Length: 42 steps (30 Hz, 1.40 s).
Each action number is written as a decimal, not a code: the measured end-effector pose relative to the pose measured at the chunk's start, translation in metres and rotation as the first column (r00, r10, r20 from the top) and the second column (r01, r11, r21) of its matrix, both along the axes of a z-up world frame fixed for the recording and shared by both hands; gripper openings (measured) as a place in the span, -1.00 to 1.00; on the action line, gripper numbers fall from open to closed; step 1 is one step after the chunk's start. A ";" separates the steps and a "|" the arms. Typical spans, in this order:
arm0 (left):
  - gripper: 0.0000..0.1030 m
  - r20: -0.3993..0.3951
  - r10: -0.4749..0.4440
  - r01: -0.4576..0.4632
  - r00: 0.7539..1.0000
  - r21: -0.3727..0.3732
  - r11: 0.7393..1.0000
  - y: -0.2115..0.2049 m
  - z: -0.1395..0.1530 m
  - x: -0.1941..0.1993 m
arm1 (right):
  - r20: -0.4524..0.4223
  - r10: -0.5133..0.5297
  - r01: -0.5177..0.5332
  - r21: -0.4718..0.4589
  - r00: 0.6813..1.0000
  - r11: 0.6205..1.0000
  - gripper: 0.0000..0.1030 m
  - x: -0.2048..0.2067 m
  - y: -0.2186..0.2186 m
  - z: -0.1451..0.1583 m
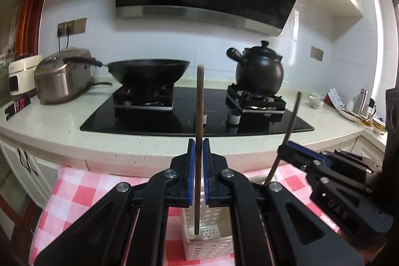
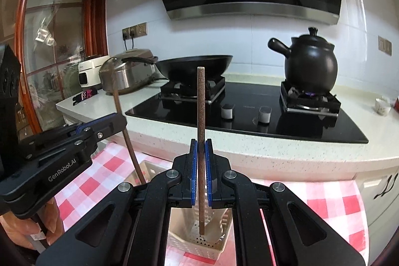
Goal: Organize utensils
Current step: 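Carry both chopsticks over the white basket and lower them in, then open both grippers and move them back over the row of chopsticks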
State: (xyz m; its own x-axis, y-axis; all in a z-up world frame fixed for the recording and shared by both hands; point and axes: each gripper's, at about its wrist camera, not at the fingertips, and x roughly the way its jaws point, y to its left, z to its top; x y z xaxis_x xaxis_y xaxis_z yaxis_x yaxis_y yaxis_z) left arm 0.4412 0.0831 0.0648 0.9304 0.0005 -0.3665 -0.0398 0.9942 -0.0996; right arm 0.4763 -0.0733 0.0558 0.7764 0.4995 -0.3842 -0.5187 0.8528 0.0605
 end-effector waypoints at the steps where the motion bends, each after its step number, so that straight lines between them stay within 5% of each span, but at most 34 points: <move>1: -0.84 -0.007 0.006 -0.006 1.000 0.001 1.000 0.002 -0.004 0.002 | -0.006 -0.001 0.001 -0.002 1.000 1.000 -0.86 0.002 0.000 -0.002; 8: -0.16 -0.021 0.043 -0.043 0.999 -0.017 0.999 0.018 -0.012 0.003 | -0.023 -0.020 0.020 -0.015 1.000 1.000 -0.78 0.014 -0.003 -0.007; 15: 0.06 -0.026 0.074 -0.074 0.997 -0.024 0.997 0.032 -0.010 -0.008 | -0.022 -0.059 0.058 -0.011 0.998 0.998 -0.78 0.013 -0.018 -0.001; 26: 0.89 0.011 0.149 -0.148 0.989 -0.028 0.989 0.031 -0.009 -0.083 | -0.011 -0.067 0.067 -0.006 0.998 0.998 -0.71 -0.050 -0.050 0.000; 29: 0.90 -0.014 0.153 -0.153 0.988 -0.013 0.988 0.025 -0.018 -0.104 | -0.024 -0.064 0.064 0.004 0.998 0.998 -0.39 -0.069 -0.057 -0.009; 35: 0.90 -0.087 0.143 -0.145 0.986 -0.020 0.989 0.015 -0.046 -0.142 | -0.066 -0.070 0.070 -0.002 0.995 0.998 -0.36 -0.107 -0.067 -0.036; 42: 0.90 -0.171 0.050 -0.059 0.984 -0.049 0.997 0.000 -0.088 -0.174 | -0.150 -0.071 0.071 -0.010 0.986 0.997 -0.06 -0.144 -0.075 -0.077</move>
State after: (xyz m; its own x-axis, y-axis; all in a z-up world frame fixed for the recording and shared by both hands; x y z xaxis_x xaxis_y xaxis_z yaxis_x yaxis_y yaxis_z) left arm 0.2676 0.0828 -0.0235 0.8539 0.0260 -0.5197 -0.1150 0.9835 -0.1397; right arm 0.3319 -0.1482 -0.0209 0.7431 0.4433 -0.5013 -0.4423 0.8875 0.1292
